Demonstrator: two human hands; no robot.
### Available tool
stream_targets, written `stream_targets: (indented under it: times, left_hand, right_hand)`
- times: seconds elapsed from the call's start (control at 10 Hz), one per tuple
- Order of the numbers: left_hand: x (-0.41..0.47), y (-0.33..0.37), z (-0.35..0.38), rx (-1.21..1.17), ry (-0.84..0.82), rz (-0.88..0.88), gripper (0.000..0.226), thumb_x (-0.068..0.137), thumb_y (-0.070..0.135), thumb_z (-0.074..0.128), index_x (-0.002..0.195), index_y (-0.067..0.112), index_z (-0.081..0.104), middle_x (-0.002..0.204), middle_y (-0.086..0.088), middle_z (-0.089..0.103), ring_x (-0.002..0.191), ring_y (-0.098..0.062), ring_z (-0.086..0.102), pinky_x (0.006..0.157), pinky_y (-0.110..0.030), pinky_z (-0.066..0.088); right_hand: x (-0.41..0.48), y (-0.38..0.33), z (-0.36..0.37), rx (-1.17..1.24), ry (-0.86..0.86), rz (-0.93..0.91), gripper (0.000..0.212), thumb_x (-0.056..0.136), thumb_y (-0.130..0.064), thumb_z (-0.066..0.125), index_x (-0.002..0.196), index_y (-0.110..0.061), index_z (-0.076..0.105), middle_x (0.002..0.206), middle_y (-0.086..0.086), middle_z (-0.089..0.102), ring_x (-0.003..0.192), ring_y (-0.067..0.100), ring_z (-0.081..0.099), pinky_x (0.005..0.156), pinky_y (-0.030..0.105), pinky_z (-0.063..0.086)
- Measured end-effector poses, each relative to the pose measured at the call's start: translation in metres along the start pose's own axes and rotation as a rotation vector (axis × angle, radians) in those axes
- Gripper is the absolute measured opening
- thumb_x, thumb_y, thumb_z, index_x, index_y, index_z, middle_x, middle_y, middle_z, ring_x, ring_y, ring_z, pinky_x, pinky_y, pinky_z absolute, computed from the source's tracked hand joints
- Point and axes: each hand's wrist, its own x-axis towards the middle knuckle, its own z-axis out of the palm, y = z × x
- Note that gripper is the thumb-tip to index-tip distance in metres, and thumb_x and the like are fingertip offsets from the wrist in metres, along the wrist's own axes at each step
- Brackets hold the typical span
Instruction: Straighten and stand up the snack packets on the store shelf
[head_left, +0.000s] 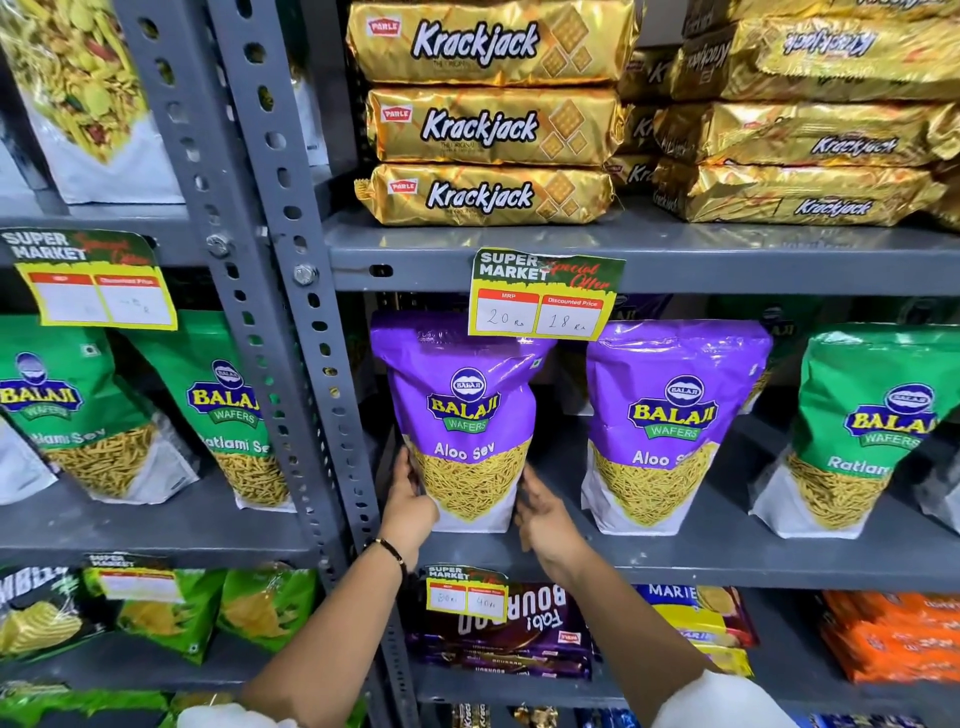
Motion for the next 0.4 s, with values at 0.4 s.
stream_targets:
  times: [0.4]
  left_hand:
    - [-0.003,-0.002,0.0,0.007,0.017,-0.032,0.094,0.07,-0.024,0.039,0.144,0.023,0.006,0.143,-0.001,0.036,0.126,-0.02,0.039,0.108,-0.047,0.034]
  right_hand:
    - [-0.017,-0.015,0.008,0.156,0.045,-0.02,0.076,0.081,0.022,0.026,0.142,-0.021,0.018,0.145,0.008,0.037,0.112,0.021,0.054,0.042,0.006,0.041]
